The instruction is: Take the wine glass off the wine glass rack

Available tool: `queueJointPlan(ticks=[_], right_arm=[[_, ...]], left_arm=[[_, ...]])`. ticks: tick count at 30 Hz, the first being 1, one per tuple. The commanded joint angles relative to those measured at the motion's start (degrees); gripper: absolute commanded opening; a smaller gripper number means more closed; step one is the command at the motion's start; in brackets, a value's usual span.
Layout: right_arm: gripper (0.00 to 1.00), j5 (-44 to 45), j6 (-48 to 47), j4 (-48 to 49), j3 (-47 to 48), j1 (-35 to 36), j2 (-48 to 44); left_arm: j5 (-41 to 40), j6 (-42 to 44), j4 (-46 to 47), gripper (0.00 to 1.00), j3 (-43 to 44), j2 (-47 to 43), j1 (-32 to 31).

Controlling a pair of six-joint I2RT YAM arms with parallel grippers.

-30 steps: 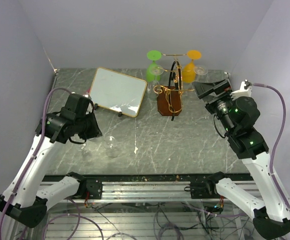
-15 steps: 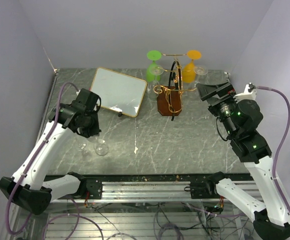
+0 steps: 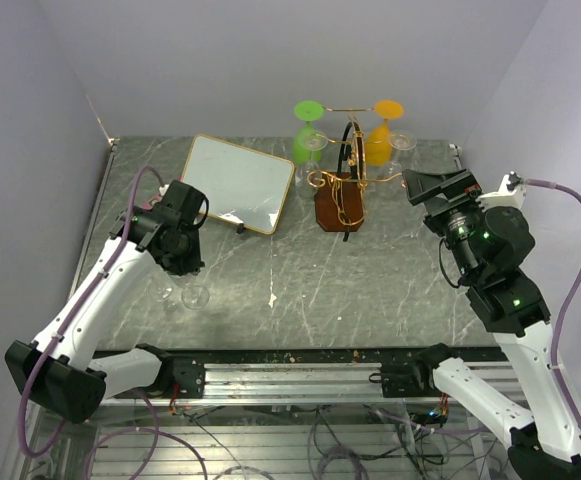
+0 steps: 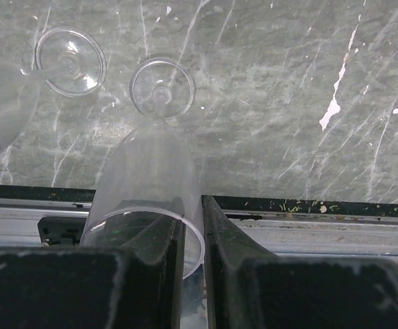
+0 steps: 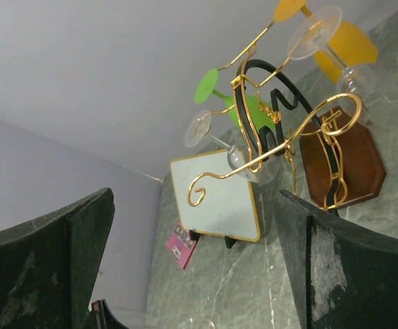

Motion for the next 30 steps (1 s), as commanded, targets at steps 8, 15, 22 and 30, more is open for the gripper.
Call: queueJointPlan(ticks=[8, 15, 22, 30], right_arm=[[1.0, 3.33, -2.1, -1.12, 0.0, 0.14, -1.08], [1.0, 3.52, -2.5, -1.45, 0.17, 0.22, -0.88], [1.0, 4.34, -3.1, -2.59, 0.0, 0.19, -1.07], [1.0, 4.88, -3.9, -5.92, 0.68, 0.18, -1.26]], left_arm=[[-3.76, 0.08, 2.96, 0.27, -0.53, -1.15, -0.05], [-3.88, 0.27, 2.91, 0.43, 1.41, -2.15, -0.04], [-4.04, 0.48, 2.33, 0.53, 7.16, -4.0, -0.05], [-4.16, 1.34, 5.49, 0.58, 13.58, -6.12, -0.01]])
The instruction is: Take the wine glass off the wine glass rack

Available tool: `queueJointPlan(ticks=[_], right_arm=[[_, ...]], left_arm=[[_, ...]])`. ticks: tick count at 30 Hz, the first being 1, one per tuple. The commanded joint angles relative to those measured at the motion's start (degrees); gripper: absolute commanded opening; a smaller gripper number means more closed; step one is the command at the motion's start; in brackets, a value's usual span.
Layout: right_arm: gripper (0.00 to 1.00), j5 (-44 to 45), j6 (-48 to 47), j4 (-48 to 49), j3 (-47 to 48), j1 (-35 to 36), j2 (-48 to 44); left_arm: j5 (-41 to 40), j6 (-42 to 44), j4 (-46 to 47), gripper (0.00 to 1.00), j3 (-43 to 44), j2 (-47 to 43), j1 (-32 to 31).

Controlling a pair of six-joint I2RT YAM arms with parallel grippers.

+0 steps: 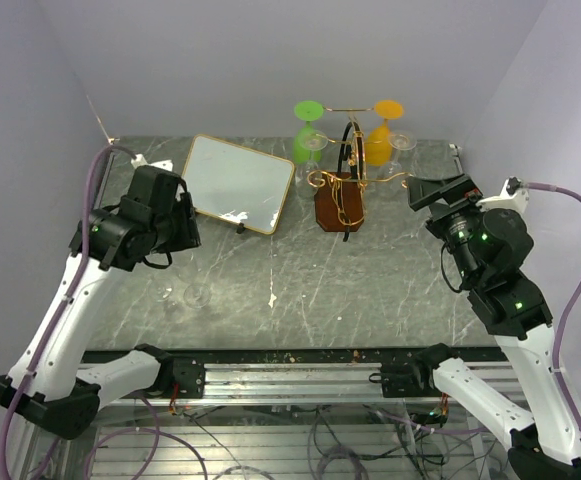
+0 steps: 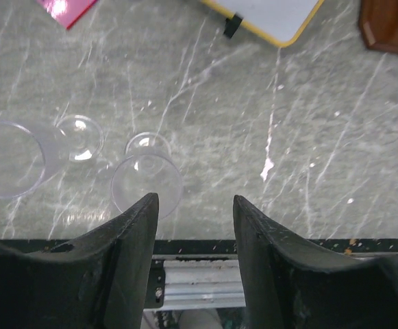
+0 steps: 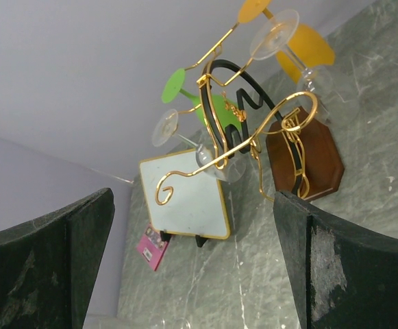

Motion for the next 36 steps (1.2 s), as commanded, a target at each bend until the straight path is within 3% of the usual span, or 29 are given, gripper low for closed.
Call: queueJointPlan(ticks=[1, 6, 14, 17, 18, 30, 36], right_arm=[[1.0, 1.8, -1.1, -2.55, 0.59, 0.17, -0.68], [1.0, 2.52, -0.73, -5.27, -0.21, 0.16, -0.54], [0.99, 2.57, -2.42, -8.76, 1.17, 0.16, 1.51], [0.99, 2.13, -5.06, -9.39, 2.28, 0.18, 3.57], [0.99, 1.96, -6.12, -9.58, 3.06, 0.19, 4.44], [1.0, 2.45, -19.12, -15.2, 19.89, 0.17, 19.89], [1.0, 3.99, -23.07, -13.82, 24.1, 0.14, 22.04]], left_arm=[[-0.28, 1.24, 5.07, 0.59, 2.73, -2.65, -0.05], [5.05, -0.07, 16.31, 0.68, 2.58, -5.64, -0.03], [17.59, 0.36, 32.77, 0.76, -4.67, -8.52, -0.05], [21.37, 1.01, 36.76, 0.98, -7.48, -8.29, -0.05], [22.34, 1.55, 37.58, 1.0, -7.71, -8.01, -0.05], [21.97, 10.3, 44.51, 1.0, -9.99, -10.93, -0.01], [21.96, 11.56, 50.59, 0.99, -13.4, -12.32, -0.05]])
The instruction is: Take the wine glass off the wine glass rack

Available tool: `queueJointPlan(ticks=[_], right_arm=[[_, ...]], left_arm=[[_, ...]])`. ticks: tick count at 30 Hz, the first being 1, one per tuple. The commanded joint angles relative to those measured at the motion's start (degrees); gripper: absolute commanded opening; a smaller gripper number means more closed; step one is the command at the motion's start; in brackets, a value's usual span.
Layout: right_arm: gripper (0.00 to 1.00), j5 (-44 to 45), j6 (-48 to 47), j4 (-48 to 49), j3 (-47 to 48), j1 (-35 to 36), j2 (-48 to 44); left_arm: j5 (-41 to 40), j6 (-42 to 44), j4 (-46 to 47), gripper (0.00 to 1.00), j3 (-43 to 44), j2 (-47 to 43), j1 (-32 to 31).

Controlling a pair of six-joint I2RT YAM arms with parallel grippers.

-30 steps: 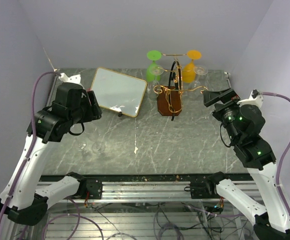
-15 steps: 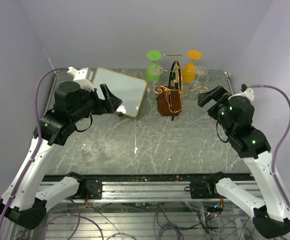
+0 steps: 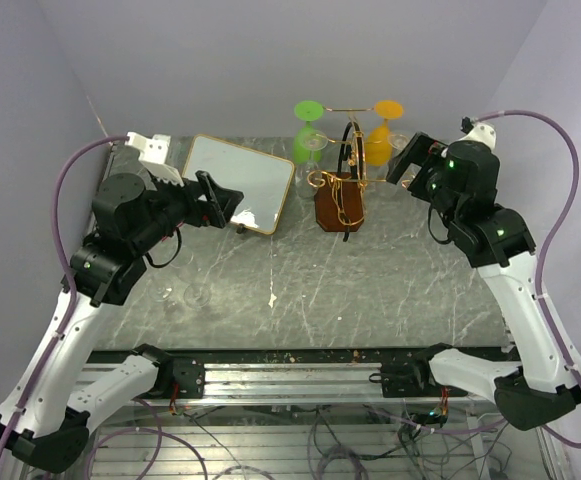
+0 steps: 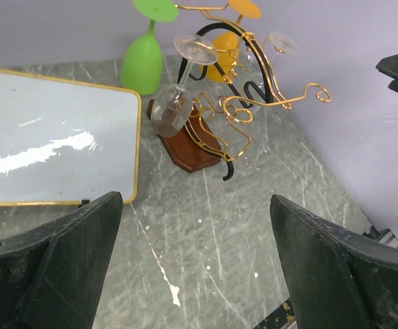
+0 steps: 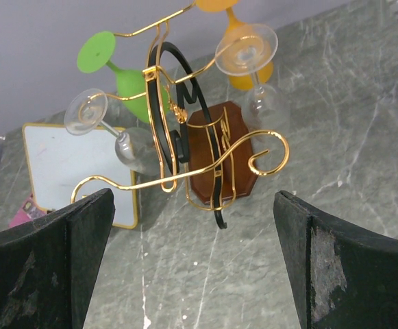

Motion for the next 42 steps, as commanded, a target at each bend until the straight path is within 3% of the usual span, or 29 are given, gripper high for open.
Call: queueJointPlan(ticks=[1, 6, 10, 15, 22, 32, 42], right_arm=[[1.0, 3.2, -5.46, 0.27, 3.31, 0.13, 0.33], [1.0, 6.66, -9.49, 2.34, 5.14, -0.23, 2.84], [1.0, 4.53, -10.06, 2.61, 7.56, -4.11, 6.17], [0.99, -17.63, -5.55, 4.39, 8.35, -20.91, 10.79], [0.91, -34.56, 0.12, 11.02, 6.23, -30.77, 16.23], [0.79, -46.28, 6.06, 17.35, 7.18, -34.06, 26.57], [0.69, -51.6, 8.84, 19.74, 9.48, -34.01, 35.44]], left_arm=[[1.29, 2.25, 8.21, 0.99, -2.84, -0.92, -0.05], [2.69, 1.6, 10.82, 1.0, -3.76, -0.23, -0.05], [3.98, 0.8, 10.33, 1.0, -2.92, -0.21, -0.05], [4.86, -0.38, 8.97, 1.0, -2.72, -1.38, -0.05], [5.87, -2.32, 6.93, 1.0, -2.09, -2.46, -0.05], [7.74, -4.94, 6.57, 1.0, -1.12, -2.63, -0.05], [6.27, -4.46, 3.85, 1.0, 0.24, -3.58, -0.05]])
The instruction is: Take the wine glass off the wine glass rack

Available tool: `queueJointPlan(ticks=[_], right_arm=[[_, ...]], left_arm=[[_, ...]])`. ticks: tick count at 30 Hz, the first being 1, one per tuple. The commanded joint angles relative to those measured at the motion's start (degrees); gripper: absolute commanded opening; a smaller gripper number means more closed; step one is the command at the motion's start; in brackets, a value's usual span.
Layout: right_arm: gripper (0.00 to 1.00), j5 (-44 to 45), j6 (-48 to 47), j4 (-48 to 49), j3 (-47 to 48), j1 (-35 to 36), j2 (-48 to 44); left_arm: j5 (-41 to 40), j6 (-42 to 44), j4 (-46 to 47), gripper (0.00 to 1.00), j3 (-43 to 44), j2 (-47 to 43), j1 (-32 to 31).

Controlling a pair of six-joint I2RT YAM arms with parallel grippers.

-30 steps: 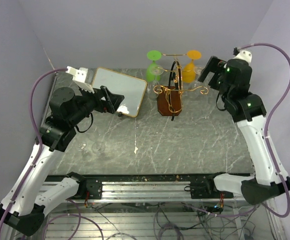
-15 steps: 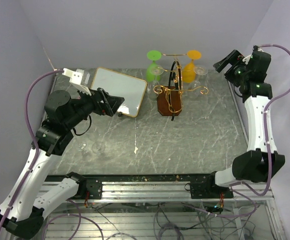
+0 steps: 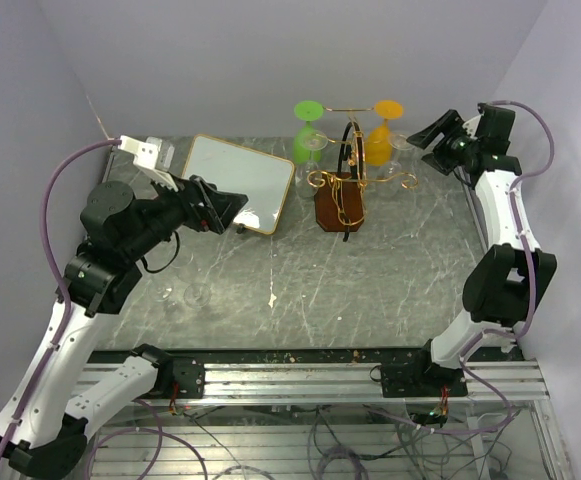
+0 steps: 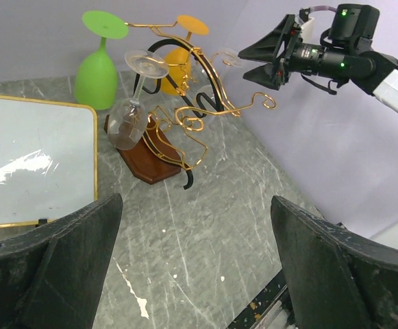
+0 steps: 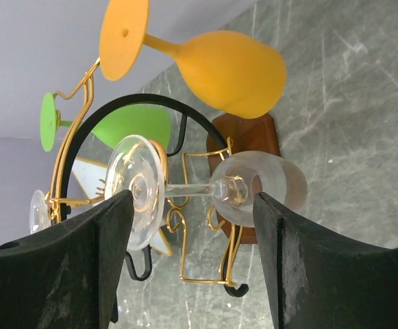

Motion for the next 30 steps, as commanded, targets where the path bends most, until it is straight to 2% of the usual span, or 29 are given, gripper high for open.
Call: queueJointPlan(ticks=[1, 11, 30], right_arm=[[0.68, -4.75, 1.85, 3.23, 2.63, -0.34, 2.18], [0.61, -5.08, 2.74, 3.56, 3.39, -0.07, 4.78], [0.25, -1.98, 0.53, -1.5, 7.51, 1.9, 7.14]], left_arm=[[-0.07, -0.07, -1.68, 1.0, 2.46, -0.84, -0.05], [0.11, -0.78, -1.79, 1.0, 2.2, -0.81, -0.05], [0.19, -0.47, -2.81, 1.0, 1.68, -0.99, -0.05]])
